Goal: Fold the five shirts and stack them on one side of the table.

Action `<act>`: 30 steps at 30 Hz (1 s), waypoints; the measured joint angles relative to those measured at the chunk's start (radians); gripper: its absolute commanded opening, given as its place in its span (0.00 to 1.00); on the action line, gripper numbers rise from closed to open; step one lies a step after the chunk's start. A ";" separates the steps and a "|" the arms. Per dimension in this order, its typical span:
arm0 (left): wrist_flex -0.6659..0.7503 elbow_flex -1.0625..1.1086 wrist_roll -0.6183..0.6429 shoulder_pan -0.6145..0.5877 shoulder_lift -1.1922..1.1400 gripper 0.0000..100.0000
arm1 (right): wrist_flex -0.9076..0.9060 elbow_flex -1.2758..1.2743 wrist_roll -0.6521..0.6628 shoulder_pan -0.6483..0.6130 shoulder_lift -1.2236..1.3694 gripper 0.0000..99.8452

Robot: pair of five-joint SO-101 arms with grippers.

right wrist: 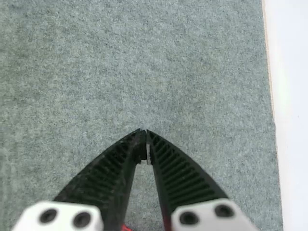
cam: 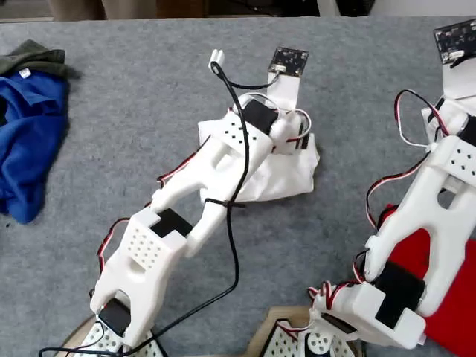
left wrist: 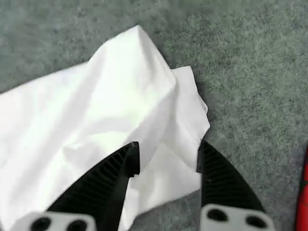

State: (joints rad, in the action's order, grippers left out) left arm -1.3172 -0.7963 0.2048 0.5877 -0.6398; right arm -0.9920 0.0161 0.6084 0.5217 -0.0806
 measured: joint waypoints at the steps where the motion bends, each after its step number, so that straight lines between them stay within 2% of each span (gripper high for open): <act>1: -0.038 -0.037 0.008 -0.017 0.009 0.22 | -0.005 0.000 0.000 -0.008 0.000 0.01; 3: -0.115 -0.120 0.014 -0.083 0.034 0.19 | -0.023 0.000 0.000 -0.031 0.000 0.01; 7: -0.267 -0.292 0.017 -0.272 0.058 0.03 | -0.126 0.026 0.000 -0.144 0.000 0.01; 11: -0.397 -0.400 -0.034 -0.451 0.058 0.02 | -0.239 0.063 -0.009 -0.350 0.000 0.01; 15: -0.428 -0.384 -0.126 -0.542 0.061 0.02 | -0.318 0.135 -0.017 -0.578 0.029 0.01; 18: -0.433 -0.301 -0.152 -0.589 0.091 0.02 | -0.336 0.204 -0.074 -0.718 0.147 0.01; 21: -0.433 -0.150 -0.161 -0.612 0.166 0.02 | -0.354 0.324 -0.130 -0.804 0.321 0.01; 26: -0.423 0.170 -0.181 -0.614 0.347 0.02 | -0.477 0.637 -0.187 -0.847 0.643 0.01; 30: -0.272 0.459 -0.184 -0.621 0.509 0.02 | -0.631 0.927 -0.193 -0.850 0.896 0.01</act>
State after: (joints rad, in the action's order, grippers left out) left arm -1.5888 -0.3376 0.0207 -0.0338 -0.1304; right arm -1.6226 0.9429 0.4150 -0.3284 0.8155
